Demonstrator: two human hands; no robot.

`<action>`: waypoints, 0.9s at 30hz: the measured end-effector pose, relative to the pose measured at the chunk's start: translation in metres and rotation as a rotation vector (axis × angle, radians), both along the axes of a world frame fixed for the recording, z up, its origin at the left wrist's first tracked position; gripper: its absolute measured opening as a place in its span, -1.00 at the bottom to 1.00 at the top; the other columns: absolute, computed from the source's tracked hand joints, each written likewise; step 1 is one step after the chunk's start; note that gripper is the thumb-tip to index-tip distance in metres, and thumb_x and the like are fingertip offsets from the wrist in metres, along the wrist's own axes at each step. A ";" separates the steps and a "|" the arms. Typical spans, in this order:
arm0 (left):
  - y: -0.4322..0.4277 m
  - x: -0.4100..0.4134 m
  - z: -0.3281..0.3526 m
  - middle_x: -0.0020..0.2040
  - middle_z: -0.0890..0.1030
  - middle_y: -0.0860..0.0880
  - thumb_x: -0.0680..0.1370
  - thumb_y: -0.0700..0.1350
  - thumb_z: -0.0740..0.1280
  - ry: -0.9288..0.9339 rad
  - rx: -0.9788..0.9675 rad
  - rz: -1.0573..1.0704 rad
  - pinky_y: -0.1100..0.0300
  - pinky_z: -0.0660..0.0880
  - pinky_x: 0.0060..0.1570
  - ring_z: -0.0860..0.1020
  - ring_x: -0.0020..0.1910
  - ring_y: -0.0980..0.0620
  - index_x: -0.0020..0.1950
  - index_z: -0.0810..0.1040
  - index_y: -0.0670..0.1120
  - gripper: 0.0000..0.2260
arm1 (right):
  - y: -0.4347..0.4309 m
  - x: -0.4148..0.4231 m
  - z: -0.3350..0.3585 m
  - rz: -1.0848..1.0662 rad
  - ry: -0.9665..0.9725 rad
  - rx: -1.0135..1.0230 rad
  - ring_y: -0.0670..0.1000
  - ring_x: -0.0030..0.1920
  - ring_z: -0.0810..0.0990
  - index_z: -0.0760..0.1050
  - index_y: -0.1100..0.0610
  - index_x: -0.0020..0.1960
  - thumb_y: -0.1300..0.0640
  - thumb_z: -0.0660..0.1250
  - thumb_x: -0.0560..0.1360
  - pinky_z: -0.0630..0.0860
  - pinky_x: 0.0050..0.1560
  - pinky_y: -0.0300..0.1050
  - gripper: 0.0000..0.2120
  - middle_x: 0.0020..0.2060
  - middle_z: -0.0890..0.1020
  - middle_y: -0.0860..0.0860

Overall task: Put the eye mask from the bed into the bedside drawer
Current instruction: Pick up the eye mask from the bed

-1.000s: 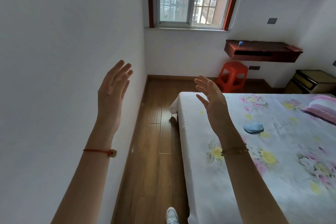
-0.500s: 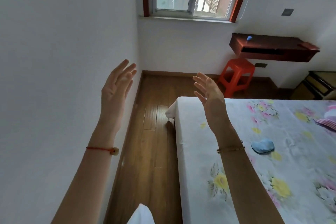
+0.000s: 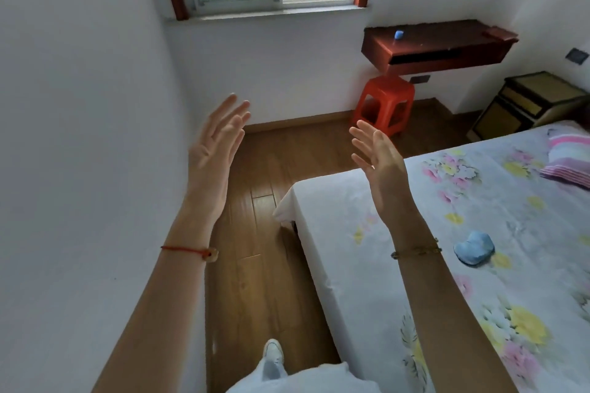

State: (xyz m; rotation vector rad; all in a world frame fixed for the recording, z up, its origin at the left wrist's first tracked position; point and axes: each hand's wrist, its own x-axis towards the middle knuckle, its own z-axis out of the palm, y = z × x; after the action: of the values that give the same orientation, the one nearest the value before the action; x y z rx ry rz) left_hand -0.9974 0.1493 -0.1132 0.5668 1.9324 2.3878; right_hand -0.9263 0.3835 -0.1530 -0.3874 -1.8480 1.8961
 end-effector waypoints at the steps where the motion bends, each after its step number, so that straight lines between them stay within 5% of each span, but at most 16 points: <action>1: 0.006 -0.018 0.000 0.41 0.55 -0.11 0.67 -0.15 0.22 -0.008 -0.005 -0.027 0.06 0.39 0.46 0.53 0.40 0.00 0.50 0.40 -0.13 -0.62 | 0.004 -0.011 -0.001 -0.033 -0.007 0.000 -0.09 0.32 0.52 0.44 -0.03 0.36 -0.05 0.02 0.67 0.46 0.29 -0.18 -0.64 0.29 0.57 -0.10; 16: 0.160 -0.204 -0.020 0.39 0.57 -0.08 0.62 -0.05 0.28 -0.055 -0.068 -0.373 0.04 0.38 0.47 0.56 0.38 0.05 0.47 0.43 -0.09 -0.58 | 0.097 -0.122 -0.017 -0.393 -0.087 -0.001 -0.04 0.36 0.48 0.41 0.03 0.40 -0.02 -0.01 0.68 0.41 0.42 0.05 -0.61 0.36 0.53 -0.02; 27: 0.319 -0.266 -0.027 0.36 0.60 -0.03 0.62 -0.04 0.31 -0.077 -0.106 -0.686 0.04 0.42 0.45 0.57 0.36 0.06 0.47 0.45 -0.08 -0.58 | 0.192 -0.149 -0.020 -0.647 -0.084 -0.108 -0.05 0.35 0.51 0.43 0.06 0.41 0.00 0.01 0.68 0.40 0.42 0.03 -0.61 0.33 0.55 -0.01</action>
State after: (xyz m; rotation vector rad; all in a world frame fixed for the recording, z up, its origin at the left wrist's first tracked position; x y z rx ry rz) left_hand -1.2635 0.4688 -0.1398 0.9269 1.4873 1.8331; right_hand -1.0751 0.5752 -0.1726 -0.9789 -1.4256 1.5381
